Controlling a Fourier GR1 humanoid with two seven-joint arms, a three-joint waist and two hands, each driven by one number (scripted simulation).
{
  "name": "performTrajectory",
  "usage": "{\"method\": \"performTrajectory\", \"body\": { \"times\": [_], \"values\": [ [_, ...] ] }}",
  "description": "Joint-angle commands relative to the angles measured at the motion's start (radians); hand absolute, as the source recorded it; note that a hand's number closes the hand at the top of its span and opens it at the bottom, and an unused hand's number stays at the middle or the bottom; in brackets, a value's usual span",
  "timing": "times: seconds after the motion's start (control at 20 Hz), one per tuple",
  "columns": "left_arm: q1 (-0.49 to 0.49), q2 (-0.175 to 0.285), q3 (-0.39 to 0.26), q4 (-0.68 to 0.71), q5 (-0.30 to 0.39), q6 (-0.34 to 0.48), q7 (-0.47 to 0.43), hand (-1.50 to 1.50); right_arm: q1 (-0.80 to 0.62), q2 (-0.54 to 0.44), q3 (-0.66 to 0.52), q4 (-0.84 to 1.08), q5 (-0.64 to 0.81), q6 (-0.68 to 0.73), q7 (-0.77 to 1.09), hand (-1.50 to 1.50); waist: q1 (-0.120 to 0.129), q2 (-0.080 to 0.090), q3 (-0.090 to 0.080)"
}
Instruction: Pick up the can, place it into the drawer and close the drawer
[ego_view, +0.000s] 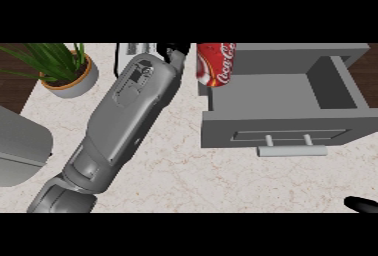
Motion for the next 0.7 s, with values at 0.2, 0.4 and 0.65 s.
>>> {"method": "performTrajectory", "body": {
  "times": [0.2,0.4,0.65],
  "values": [
    [-0.207,0.000,-0.018,0.185,0.044,0.042,0.048,1.50,0.047,0.006,-0.018,-0.017,-0.013,0.019,-0.027,-1.50,-0.019,0.004,0.001],
    [-0.316,0.000,-0.065,0.277,0.108,0.093,0.055,1.50,-0.028,-0.009,0.012,-0.038,-0.007,-0.006,0.040,-1.50,-0.036,0.008,0.001],
    [-0.356,0.000,-0.133,0.348,0.182,0.112,0.043,1.50,-0.063,-0.028,-0.002,-0.025,-0.023,-0.014,0.069,-1.50,-0.048,0.011,0.001]
  ]
}}
